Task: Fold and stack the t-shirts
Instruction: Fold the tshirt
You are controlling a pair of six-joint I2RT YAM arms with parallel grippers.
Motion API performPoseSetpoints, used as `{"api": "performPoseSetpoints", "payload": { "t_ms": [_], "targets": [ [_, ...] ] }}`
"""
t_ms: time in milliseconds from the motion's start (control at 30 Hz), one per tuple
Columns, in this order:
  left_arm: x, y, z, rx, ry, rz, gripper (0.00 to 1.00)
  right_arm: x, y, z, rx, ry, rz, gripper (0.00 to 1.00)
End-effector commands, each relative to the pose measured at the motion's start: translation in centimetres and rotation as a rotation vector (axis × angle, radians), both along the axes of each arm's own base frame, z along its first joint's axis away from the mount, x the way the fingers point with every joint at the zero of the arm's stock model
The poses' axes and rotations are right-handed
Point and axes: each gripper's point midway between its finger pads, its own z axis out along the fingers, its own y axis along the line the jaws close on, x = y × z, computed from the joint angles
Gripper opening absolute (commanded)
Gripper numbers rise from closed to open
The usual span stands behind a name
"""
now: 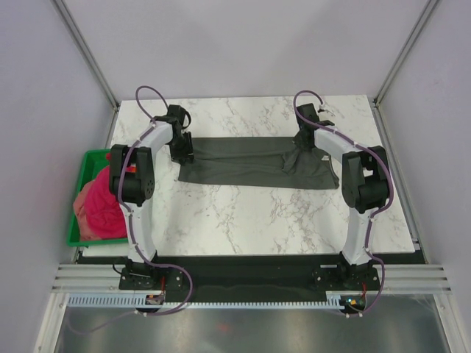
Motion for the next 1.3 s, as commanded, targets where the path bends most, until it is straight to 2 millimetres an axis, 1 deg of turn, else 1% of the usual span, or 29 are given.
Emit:
{"api": "performPoseSetpoints", "payload": {
  "t_ms": [0,67,100,167,233,267,367,400,433,467,567,667,733,800,833,900,1100,1133,1167,1267],
  "targets": [
    [2.3,1.4,1.3,0.090,-0.068,-0.051,0.47,0.6,0.5,2.4,0.020,-0.064,0.024,0.00],
    [2.7,1.4,1.1,0.093,-0.070,-0.053,0.47,0.5,0.5,2.2,0.023,-0.063,0.023,0.00],
    [2.8,1.4,0.6,0.095,-0.061,-0.056,0.47,0.4,0.5,2.1,0.023,-0.063,0.025,0.00],
    [2.9,1.1,0.3,0.083,-0.057,-0.062,0.45,0.3,0.5,1.9,0.019,-0.059,0.029,0.00],
    [2.8,1.1,0.2,0.081,-0.052,-0.057,0.33,0.2,0.4,2.0,0.013,-0.059,0.029,0.00],
    [2.8,1.2,0.2,0.081,-0.051,-0.051,0.21,0.1,0.3,1.9,0.007,-0.058,0.028,0.00],
    [2.6,1.4,1.4,0.086,-0.067,-0.026,0.08,0.1,-0.5,2.6,-0.023,-0.074,0.006,0.00],
    [2.5,1.3,1.4,0.084,-0.065,-0.019,0.06,0.1,-0.5,2.6,-0.023,-0.075,0.007,0.00],
    [2.5,1.4,2.1,0.086,-0.075,-0.011,0.04,0.1,-0.8,3.0,-0.037,-0.084,-0.003,0.00],
    [2.5,1.4,2.3,0.084,-0.078,0.007,0.02,0.2,-0.9,3.3,-0.041,-0.092,-0.006,0.00],
    [2.2,1.9,3.1,0.101,-0.084,0.040,0.02,0.3,-1.5,4.1,-0.064,-0.111,-0.026,0.00],
    [2.1,2.4,3.0,0.121,-0.070,0.061,0.02,0.4,-2.0,4.8,-0.083,-0.128,-0.044,0.00],
    [2.1,2.7,2.8,0.135,-0.062,0.073,0.02,0.6,-2.2,4.8,-0.090,-0.130,-0.050,0.00],
    [1.9,2.8,2.4,0.136,-0.046,0.083,0.02,1.0,-2.0,5.0,-0.089,-0.139,-0.046,0.00],
    [1.9,2.8,2.5,0.134,-0.045,0.084,0.02,1.2,-2.1,4.7,-0.094,-0.133,-0.044,0.00],
    [1.9,2.7,2.7,0.135,-0.049,0.089,0.02,1.6,-1.8,5.2,-0.086,-0.145,-0.040,0.00],
    [1.8,3.0,2.6,0.145,-0.045,0.101,0.02,3.2,-0.9,5.6,-0.065,-0.199,-0.002,0.00],
    [1.8,3.1,2.5,0.147,-0.042,0.105,0.02,3.4,-1.0,5.2,-0.073,-0.194,0.000,0.00],
    [1.8,3.0,2.4,0.146,-0.042,0.103,0.02,3.7,-0.9,5.3,-0.079,-0.198,0.012,0.00],
    [1.7,3.1,2.2,0.151,-0.033,0.102,0.02,4.2,-0.8,4.8,-0.090,-0.189,0.028,0.00]
  ]
}}
